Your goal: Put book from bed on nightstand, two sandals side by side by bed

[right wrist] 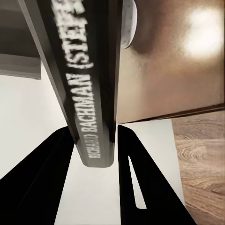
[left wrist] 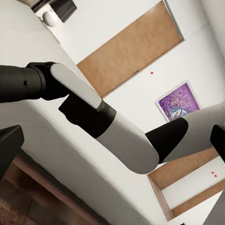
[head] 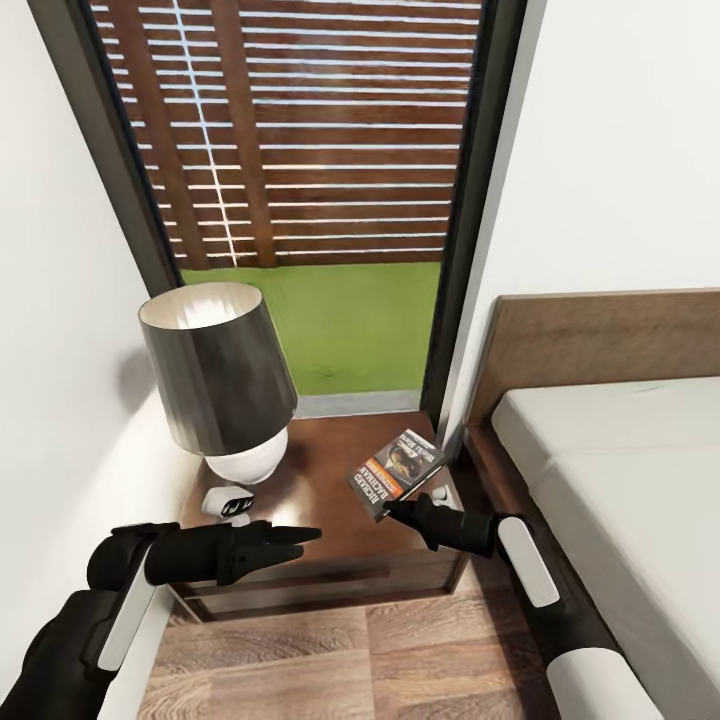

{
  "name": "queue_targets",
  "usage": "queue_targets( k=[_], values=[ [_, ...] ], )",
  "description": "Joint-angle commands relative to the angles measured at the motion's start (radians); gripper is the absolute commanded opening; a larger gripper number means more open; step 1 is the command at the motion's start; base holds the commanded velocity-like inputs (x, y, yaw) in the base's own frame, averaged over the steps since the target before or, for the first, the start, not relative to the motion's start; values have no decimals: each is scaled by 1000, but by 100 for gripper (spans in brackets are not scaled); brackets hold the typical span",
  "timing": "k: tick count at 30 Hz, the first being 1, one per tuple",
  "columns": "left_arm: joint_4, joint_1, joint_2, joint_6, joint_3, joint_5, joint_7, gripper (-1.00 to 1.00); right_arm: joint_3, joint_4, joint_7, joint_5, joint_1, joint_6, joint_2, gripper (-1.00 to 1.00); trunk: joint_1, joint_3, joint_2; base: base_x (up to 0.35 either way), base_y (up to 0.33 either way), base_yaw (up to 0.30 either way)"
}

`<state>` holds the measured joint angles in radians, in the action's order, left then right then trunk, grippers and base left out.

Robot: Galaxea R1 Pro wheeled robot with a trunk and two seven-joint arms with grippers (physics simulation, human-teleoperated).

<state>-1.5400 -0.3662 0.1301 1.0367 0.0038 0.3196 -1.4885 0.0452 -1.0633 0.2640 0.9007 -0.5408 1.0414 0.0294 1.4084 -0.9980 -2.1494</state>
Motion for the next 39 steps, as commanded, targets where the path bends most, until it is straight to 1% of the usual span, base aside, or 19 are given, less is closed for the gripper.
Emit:
queue_targets(
  k=[1, 9, 25, 36, 39],
  values=[
    [0, 0, 0, 11, 0, 1, -3, 100, 4, 0, 10, -7, -1, 6, 1, -100, 0, -1, -1, 0, 0, 0],
    [0, 0, 0, 11, 1, 1, -4, 100, 4, 0, 10, -6, -1, 6, 1, -100, 0, -1, -1, 0, 0, 0],
    [-2, 0, 0, 11, -1, 1, -3, 100, 4, 0, 10, -6, -1, 6, 1, -100, 61, -51, -113, 0, 0, 0],
    [-2, 0, 0, 11, 1, 1, -5, 100, 4, 0, 10, -6, -1, 6, 1, -100, 61, -51, -113, 0, 0, 0],
    [-2, 0, 0, 11, 0, 1, -5, 100, 4, 0, 10, -6, -1, 6, 1, -100, 73, -60, -134, 0, 0, 0]
  ],
)
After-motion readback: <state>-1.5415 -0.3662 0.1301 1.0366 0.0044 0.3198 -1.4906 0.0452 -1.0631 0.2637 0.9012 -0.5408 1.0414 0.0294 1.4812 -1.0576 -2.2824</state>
